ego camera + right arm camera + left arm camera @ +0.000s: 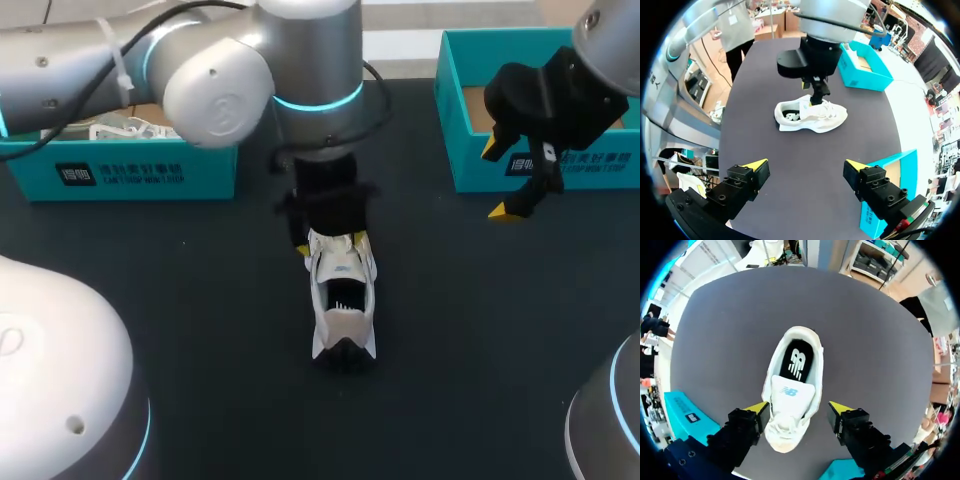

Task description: Take the shoe out of the shoebox, open the shoe tongue, remove and reinsert the insole, then place the shoe into the shoebox

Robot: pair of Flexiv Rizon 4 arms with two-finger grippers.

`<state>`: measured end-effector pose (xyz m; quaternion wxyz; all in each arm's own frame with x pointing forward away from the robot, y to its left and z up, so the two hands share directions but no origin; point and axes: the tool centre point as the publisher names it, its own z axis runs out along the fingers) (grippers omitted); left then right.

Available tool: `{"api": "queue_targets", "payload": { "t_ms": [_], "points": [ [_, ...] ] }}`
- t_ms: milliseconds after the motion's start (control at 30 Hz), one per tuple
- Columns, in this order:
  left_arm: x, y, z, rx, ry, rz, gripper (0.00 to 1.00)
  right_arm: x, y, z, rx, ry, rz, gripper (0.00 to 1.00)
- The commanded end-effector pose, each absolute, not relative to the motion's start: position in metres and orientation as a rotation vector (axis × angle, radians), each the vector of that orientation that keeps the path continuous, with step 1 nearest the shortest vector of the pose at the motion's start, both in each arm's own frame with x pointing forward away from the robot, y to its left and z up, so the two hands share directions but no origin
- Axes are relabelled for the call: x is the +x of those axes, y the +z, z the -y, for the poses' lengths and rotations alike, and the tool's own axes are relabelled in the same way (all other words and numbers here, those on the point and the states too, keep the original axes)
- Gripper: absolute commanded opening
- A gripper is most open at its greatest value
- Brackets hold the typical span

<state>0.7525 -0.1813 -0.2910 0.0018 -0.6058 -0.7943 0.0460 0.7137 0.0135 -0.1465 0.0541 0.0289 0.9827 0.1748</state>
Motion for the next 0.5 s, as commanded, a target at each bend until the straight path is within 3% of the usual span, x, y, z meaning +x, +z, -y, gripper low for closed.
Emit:
{"api": "queue_targets", "payload": {
  "t_ms": [33, 500],
  "points": [
    [0.751, -0.289, 0.169, -1.729, 0.244, 2.614, 1.0, 0.716, -0.147, -0.015, 0.09, 0.524, -2.99, 1.0],
    [0.737, -0.288, 0.167, -1.583, 0.17, 2.746, 1.0, 0.716, -0.147, -0.015, 0.09, 0.524, -2.99, 1.0]
  ]
}}
